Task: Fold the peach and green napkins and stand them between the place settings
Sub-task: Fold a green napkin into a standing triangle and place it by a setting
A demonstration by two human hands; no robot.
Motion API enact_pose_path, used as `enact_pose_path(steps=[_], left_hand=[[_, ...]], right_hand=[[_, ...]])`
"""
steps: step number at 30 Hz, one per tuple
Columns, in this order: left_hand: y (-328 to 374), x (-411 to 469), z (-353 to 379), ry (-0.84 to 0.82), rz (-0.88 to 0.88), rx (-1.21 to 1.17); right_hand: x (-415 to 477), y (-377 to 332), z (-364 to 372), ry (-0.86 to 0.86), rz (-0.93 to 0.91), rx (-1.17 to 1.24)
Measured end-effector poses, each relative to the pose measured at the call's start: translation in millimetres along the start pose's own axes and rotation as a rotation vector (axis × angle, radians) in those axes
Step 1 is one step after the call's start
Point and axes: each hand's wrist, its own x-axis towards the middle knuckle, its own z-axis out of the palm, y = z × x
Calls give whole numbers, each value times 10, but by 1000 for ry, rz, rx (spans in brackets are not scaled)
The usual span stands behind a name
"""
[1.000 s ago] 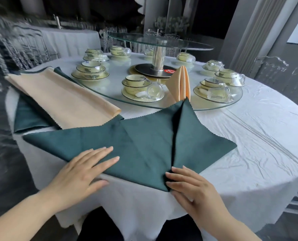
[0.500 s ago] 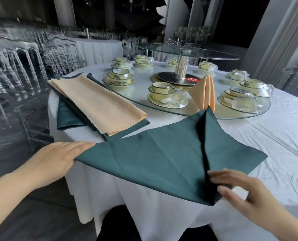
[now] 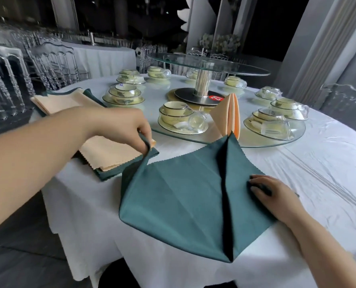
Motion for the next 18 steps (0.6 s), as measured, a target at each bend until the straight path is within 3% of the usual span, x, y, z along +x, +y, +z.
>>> enact_pose_path(steps=[4, 11, 18], left_hand=[[346, 690, 99, -48, -5, -81], [681, 1579, 581, 243, -74, -381], [771, 1939, 898, 459, -158, -249]], right_hand=[[0, 14, 11, 33, 7, -14], [20, 79, 22, 49, 11, 12], [30, 109, 14, 34, -22, 23]])
